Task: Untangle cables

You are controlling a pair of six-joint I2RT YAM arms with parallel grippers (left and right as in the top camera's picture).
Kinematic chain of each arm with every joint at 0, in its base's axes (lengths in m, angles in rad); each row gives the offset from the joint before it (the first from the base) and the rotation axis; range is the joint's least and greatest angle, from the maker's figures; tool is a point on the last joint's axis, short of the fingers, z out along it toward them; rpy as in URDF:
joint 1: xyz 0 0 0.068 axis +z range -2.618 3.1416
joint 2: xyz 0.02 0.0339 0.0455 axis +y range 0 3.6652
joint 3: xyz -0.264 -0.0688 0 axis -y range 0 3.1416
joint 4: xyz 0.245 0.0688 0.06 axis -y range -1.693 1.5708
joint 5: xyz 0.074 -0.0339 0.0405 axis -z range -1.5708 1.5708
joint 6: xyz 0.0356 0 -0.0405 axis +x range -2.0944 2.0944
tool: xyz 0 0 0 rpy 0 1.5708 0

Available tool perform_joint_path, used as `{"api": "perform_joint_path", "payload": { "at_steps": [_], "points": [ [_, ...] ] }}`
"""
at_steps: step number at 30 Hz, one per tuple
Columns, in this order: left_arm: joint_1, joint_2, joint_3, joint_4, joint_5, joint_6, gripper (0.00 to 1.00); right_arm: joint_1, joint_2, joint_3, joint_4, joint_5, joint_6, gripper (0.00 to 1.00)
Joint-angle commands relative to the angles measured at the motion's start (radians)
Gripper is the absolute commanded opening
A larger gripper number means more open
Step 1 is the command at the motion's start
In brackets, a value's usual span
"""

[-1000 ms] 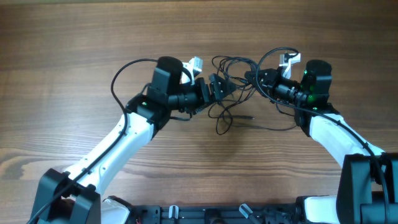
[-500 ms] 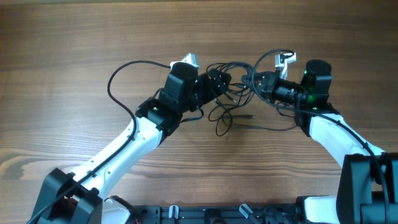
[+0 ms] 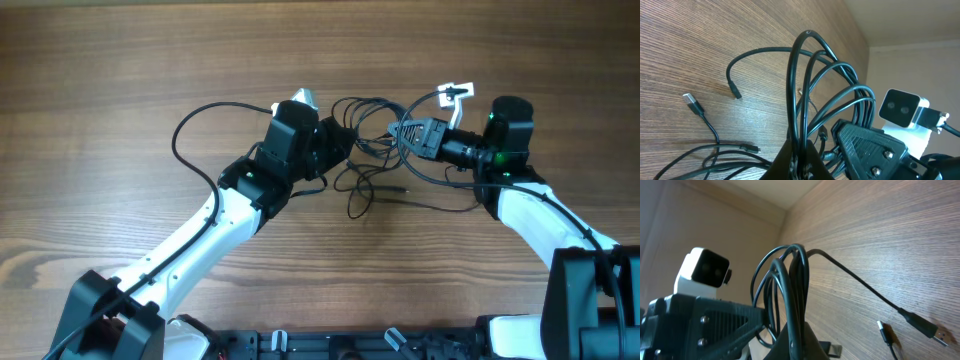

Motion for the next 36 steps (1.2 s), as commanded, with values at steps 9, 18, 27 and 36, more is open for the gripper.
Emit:
{"api": "perform_joint_path", "payload": {
  "at_steps": [9,18,27,36],
  "points": [
    [0.159,-0.028,0.004,-0.042,0.022,0.118,0.04,-0.002,0.009,0.003,-0.183,0.051,-0.192,0.04],
    [0.316,-0.036,0.004,-0.153,0.220,0.265,0.74,-0.002,0.009,0.003,-0.184,-0.035,-0.269,0.04],
    [0.228,-0.035,0.004,-0.273,0.437,0.269,1.00,-0.002,0.009,0.003,-0.184,-0.004,-0.146,0.04],
    [-0.008,-0.034,0.004,-0.216,0.136,0.075,0.94,-0.002,0.009,0.003,-0.185,-0.006,-0.124,0.04]
  ]
}}
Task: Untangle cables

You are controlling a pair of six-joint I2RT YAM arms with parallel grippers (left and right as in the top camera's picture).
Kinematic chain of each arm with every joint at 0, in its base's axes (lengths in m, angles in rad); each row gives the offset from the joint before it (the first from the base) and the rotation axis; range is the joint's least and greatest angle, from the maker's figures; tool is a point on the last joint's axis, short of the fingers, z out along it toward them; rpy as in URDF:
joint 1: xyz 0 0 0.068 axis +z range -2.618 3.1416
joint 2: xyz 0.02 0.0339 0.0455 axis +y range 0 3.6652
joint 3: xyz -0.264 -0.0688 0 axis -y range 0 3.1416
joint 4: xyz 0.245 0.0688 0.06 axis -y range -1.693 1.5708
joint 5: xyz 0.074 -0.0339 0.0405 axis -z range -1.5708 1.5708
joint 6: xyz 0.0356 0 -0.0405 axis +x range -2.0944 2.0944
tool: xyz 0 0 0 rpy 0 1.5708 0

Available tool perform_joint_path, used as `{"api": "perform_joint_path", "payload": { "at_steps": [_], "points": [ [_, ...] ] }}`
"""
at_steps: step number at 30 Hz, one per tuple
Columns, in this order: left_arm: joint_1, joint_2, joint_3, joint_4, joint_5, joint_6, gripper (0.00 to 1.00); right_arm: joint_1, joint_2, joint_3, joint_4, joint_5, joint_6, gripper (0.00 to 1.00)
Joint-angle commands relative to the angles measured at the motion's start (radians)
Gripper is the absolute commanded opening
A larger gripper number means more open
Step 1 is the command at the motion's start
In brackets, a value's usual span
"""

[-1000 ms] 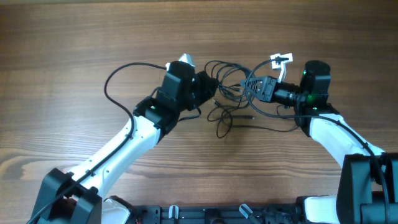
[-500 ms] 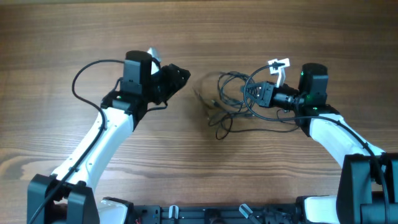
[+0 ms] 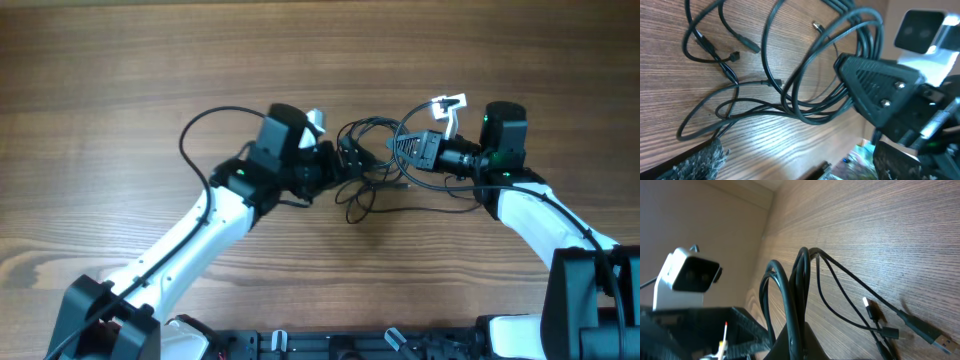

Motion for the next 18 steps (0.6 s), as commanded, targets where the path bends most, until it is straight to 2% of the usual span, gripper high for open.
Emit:
{"api": "perform_joint_path", "payload": {
  "at_steps": [1,4,11,12,15,18],
  "points": [
    [-0.061,-0.012,0.003,0.003,-0.172,-0.143,0.89,-0.002,0.009,0.003,0.005,-0.012,0.045,0.04],
    [-0.089,0.020,0.003,0.009,-0.229,-0.272,0.84,-0.002,0.009,0.003,0.006,-0.044,0.111,0.04],
    [-0.093,0.102,0.003,0.203,-0.240,-0.407,0.84,0.000,0.009,0.003,-0.018,-0.123,0.210,0.04],
    [-0.093,0.114,0.003,0.220,-0.240,-0.407,0.77,0.000,0.009,0.003,-0.021,-0.123,0.221,0.04],
    [-0.093,0.139,0.003,0.204,-0.243,-0.406,0.36,0.000,0.009,0.003,-0.022,-0.131,0.221,0.04],
    [-0.086,0.153,0.003,0.179,-0.247,-0.405,0.04,0.000,0.009,0.003,-0.031,-0.129,0.213,0.05]
  ]
}}
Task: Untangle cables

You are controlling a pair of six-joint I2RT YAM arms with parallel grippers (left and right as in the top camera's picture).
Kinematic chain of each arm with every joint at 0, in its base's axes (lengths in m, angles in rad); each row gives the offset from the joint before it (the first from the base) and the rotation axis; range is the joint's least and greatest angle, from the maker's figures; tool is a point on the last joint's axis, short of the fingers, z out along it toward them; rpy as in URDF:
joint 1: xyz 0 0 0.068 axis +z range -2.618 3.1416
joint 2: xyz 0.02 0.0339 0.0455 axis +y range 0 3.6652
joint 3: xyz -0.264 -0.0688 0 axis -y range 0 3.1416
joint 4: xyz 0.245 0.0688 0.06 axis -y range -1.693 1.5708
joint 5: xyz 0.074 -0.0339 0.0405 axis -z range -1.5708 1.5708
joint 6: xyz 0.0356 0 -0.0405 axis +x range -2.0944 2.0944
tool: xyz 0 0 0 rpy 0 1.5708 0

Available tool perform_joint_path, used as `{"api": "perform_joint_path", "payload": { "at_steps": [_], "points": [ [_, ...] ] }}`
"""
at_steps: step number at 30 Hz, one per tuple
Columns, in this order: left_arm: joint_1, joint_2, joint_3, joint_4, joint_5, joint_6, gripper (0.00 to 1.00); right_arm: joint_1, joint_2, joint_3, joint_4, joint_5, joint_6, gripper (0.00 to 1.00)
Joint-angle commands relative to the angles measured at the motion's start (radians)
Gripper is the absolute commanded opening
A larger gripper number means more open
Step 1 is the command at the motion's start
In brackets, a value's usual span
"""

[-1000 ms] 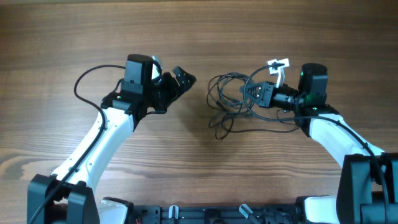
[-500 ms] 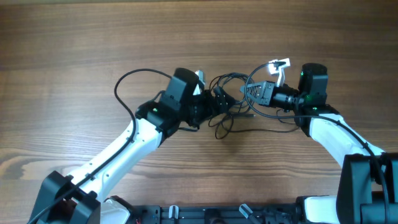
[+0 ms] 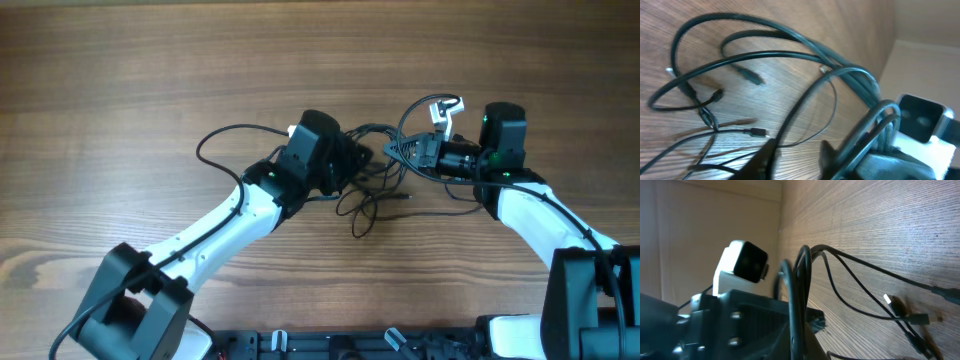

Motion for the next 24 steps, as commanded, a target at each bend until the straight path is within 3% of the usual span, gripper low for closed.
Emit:
{"api": "perform_joint_path", "payload": {
  "at_steps": [1,2,4,5,6,10,12,17,21,24],
  "points": [
    [0.013,0.023,0.003,-0.015,-0.020,-0.006,0.04,0.000,0.009,0.003,-0.005,-0.035,0.001,0.07],
    [0.028,0.018,0.003,-0.014,-0.019,-0.006,0.04,0.000,0.009,0.003,-0.005,-0.035,-0.013,0.22],
    [0.064,-0.007,0.003,-0.011,-0.019,0.057,0.04,-0.001,0.009,0.003,-0.005,-0.040,-0.017,0.76],
    [0.088,-0.031,0.003,-0.014,-0.011,0.096,0.04,-0.003,0.009,0.003,-0.002,-0.050,-0.042,0.96],
    [0.113,-0.060,0.003,-0.023,-0.005,0.103,0.04,-0.003,0.009,0.003,-0.001,-0.054,-0.067,1.00],
    [0.211,-0.180,0.003,-0.091,0.000,0.087,0.04,-0.002,0.009,0.003,-0.001,-0.047,-0.192,1.00],
    [0.242,-0.230,0.003,-0.126,0.017,0.021,0.04,0.014,0.009,0.003,-0.002,-0.026,-0.276,1.00],
    [0.247,-0.263,0.003,-0.081,0.149,0.005,0.04,0.112,0.009,0.003,0.018,0.123,-0.305,1.00],
    [0.255,-0.276,0.003,-0.031,0.348,0.502,0.04,0.153,0.009,0.003,0.103,0.143,-0.302,1.00],
    [0.280,-0.306,0.003,-0.084,0.378,0.586,0.04,0.145,0.009,0.003,0.110,0.196,-0.300,1.00]
  ]
}}
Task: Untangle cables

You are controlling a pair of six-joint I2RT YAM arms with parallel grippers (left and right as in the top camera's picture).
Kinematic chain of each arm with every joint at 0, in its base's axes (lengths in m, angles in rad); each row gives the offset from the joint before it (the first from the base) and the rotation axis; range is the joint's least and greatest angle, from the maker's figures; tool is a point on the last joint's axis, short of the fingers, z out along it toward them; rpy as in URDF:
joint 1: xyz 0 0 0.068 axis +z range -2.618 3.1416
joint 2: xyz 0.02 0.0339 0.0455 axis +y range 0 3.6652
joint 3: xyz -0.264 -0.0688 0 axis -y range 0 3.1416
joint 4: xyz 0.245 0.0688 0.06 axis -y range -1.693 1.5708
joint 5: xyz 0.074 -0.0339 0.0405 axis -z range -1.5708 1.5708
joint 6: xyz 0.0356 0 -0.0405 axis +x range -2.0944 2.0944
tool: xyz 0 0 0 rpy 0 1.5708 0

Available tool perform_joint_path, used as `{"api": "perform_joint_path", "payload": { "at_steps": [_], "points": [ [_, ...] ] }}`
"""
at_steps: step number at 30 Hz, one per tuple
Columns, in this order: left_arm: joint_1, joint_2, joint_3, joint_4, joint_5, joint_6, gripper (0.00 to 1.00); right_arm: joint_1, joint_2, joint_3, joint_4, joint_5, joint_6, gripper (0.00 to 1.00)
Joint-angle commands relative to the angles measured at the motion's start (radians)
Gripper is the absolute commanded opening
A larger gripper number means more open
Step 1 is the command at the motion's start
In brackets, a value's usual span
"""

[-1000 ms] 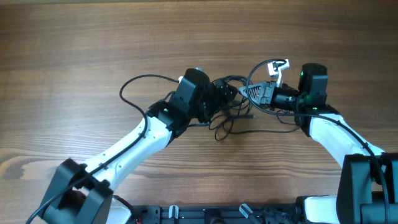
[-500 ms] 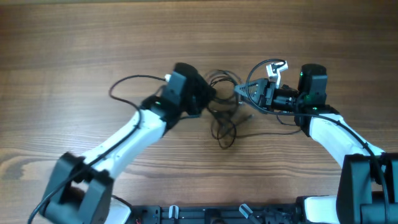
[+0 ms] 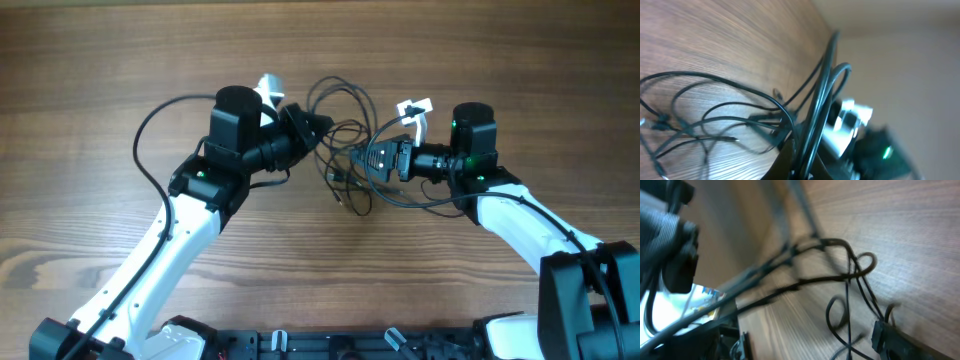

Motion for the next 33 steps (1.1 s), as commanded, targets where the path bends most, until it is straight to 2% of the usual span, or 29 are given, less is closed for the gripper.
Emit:
{"api": "perform_joint_path", "payload": {
  "at_steps": [1,4,6,8,10,12,14,15,16,17,19,21,22,29,31,33],
  "points": [
    [0.046,-0.072,0.003,-0.029,0.189,0.266,0.04,-0.014,0.009,0.003,-0.008,0.117,-0.021,1.00],
    [0.110,-0.156,0.003,-0.016,0.438,0.348,0.04,-0.058,0.009,0.003,-0.037,0.302,-0.012,1.00],
    [0.149,-0.205,0.003,-0.015,0.549,0.384,0.04,-0.098,0.009,0.003,-0.037,0.368,0.027,1.00],
    [0.184,-0.251,0.003,-0.016,0.609,0.405,0.04,-0.151,0.009,0.003,-0.035,0.402,0.070,0.96],
    [0.206,-0.280,0.003,-0.036,0.599,0.442,0.07,-0.196,0.009,0.003,-0.047,0.404,0.086,0.92],
    [0.223,-0.289,0.003,-0.085,0.541,0.516,0.17,-0.226,0.009,0.003,-0.087,0.403,0.088,0.91],
    [0.227,-0.284,0.003,-0.194,0.340,0.535,0.15,-0.240,0.009,0.003,-0.161,0.399,0.087,0.96],
    [0.224,-0.277,0.003,-0.263,0.188,0.534,0.15,-0.239,0.009,0.003,-0.203,0.399,0.085,1.00],
    [0.219,-0.267,0.003,-0.311,0.088,0.530,0.17,-0.238,0.009,0.003,-0.246,0.399,0.085,1.00],
    [0.208,-0.242,0.003,-0.364,-0.021,0.527,0.25,-0.238,0.009,0.003,-0.297,0.399,0.084,1.00],
    [0.193,-0.195,0.003,-0.375,-0.085,0.487,0.31,-0.238,0.009,0.003,-0.370,0.397,0.084,1.00],
    [0.184,-0.137,0.003,-0.359,-0.104,0.435,0.50,-0.236,0.009,0.003,-0.422,0.388,0.083,1.00],
    [0.181,-0.102,0.003,-0.350,-0.104,0.417,0.53,-0.232,0.009,0.003,-0.441,0.375,0.077,1.00],
    [0.147,0.054,0.003,-0.384,-0.043,0.419,0.63,-0.170,0.009,0.003,-0.463,0.226,-0.003,1.00],
    [0.147,0.063,0.003,-0.462,-0.138,0.423,0.57,-0.142,0.009,0.003,-0.455,0.226,-0.003,1.00],
    [0.147,0.066,0.003,-0.544,-0.298,0.429,0.63,-0.108,0.009,0.003,-0.453,0.226,-0.002,1.00]
  ]
}}
